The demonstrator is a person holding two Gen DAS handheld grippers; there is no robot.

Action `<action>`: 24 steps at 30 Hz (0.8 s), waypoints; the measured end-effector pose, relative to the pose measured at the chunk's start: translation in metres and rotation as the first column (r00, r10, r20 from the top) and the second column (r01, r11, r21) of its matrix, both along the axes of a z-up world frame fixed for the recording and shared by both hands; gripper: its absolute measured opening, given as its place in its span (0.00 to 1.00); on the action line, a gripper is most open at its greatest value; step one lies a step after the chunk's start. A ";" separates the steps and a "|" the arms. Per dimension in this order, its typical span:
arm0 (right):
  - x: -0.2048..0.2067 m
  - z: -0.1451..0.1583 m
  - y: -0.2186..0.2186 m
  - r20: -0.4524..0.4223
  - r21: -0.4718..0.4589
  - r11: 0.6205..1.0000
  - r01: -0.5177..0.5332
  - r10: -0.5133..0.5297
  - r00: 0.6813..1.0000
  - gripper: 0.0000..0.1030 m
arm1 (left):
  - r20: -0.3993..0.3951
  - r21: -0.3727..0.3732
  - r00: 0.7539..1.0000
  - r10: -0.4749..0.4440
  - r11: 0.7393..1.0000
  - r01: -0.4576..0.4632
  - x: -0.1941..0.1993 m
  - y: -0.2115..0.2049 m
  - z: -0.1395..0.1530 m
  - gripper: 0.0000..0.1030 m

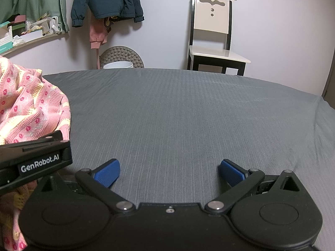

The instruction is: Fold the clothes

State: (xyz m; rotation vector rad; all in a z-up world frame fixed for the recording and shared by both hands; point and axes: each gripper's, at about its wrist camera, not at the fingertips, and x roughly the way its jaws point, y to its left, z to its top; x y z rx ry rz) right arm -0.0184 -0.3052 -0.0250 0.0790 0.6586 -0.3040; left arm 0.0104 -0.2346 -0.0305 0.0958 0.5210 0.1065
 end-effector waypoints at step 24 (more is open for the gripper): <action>0.001 0.000 0.000 0.000 -0.004 1.000 0.000 0.000 1.000 1.00 | 0.002 0.001 1.000 -0.003 1.000 0.003 0.000 0.001 -0.002 1.00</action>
